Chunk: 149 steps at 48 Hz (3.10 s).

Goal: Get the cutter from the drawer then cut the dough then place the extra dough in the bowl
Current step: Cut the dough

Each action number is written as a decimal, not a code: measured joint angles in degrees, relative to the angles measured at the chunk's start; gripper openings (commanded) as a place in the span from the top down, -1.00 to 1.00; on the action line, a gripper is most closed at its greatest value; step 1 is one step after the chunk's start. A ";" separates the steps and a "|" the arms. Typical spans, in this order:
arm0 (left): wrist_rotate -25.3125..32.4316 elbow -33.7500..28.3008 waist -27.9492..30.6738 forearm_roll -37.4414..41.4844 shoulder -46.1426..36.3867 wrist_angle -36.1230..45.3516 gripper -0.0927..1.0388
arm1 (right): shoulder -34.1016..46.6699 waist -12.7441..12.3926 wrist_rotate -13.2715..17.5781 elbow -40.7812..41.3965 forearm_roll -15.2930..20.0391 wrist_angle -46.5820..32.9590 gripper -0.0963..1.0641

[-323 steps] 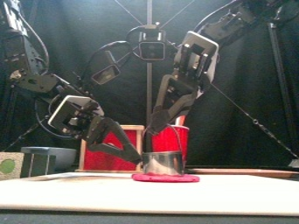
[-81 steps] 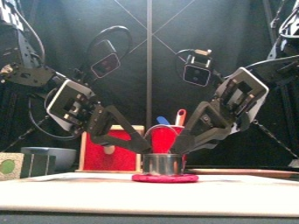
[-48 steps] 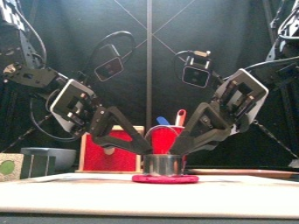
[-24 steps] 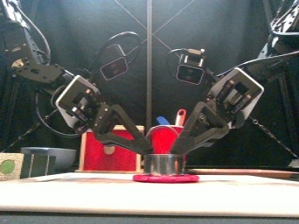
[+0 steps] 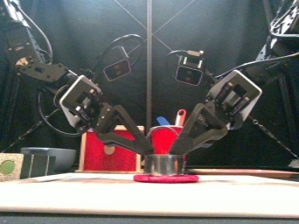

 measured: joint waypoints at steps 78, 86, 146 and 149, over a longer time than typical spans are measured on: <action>8.00 1.93 -3.43 3.52 -6.59 -3.69 -0.43 | -3.52 2.64 1.23 -11.87 1.49 18.72 -0.68; 8.00 4.48 -4.04 1.58 -6.59 -6.68 -0.43 | -3.52 2.64 1.14 -13.54 1.05 21.45 -0.69; 8.61 5.01 -1.32 4.48 0.09 -13.27 -0.03 | -0.44 3.78 1.23 -20.48 3.16 30.67 -0.67; 8.53 5.01 -1.23 4.48 0.18 -13.10 -0.03 | -0.35 3.96 1.23 -20.65 3.08 30.67 -0.67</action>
